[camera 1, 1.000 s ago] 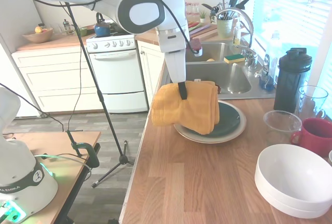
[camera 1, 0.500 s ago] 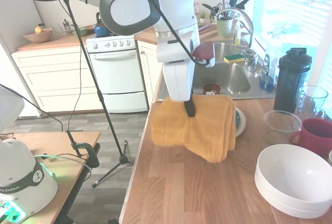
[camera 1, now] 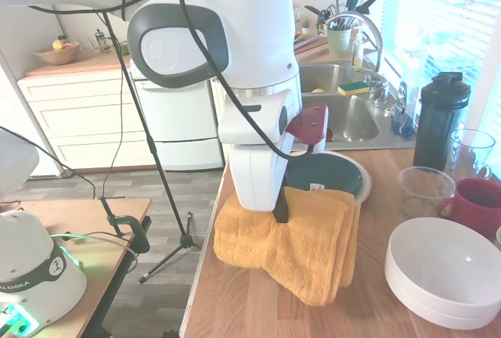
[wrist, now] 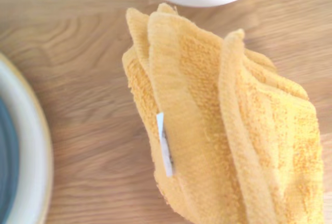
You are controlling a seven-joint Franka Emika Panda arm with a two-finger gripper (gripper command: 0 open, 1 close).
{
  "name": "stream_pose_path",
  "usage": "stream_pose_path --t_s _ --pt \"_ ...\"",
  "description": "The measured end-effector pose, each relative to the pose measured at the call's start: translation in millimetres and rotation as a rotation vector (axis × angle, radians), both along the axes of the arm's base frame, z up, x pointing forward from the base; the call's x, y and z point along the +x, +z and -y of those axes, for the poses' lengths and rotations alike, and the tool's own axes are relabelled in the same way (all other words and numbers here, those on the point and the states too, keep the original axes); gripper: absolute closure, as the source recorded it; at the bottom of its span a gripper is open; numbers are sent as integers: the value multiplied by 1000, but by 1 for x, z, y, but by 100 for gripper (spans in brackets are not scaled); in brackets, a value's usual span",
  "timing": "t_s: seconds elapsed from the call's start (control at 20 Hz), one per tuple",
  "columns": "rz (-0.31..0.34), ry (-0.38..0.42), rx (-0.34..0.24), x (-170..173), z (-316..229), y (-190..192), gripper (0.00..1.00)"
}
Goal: Wipe the blue plate in clockwise motion
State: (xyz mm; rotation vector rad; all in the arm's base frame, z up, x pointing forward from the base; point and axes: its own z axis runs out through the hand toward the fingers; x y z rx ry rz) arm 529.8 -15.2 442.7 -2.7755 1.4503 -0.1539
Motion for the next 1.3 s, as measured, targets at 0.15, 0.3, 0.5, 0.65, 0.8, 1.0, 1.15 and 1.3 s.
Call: stream_pose_path --t_s 0.15,0.3,0.5,0.65,0.8,1.0,1.15,1.3 --pt "-5 23 0 15 -24 -18 100" --pt "-5 30 -8 40 -41 -34 100" --pt "19 35 -22 76 -61 -37 100" --pt "37 34 -36 97 -74 -35 100" --pt "21 18 -53 111 -73 -49 100" --pt "-12 -11 -70 116 -53 -73 100" --pt "-23 -15 -77 116 -48 -79 100" --pt "-45 -3 -66 112 -50 -88 100"
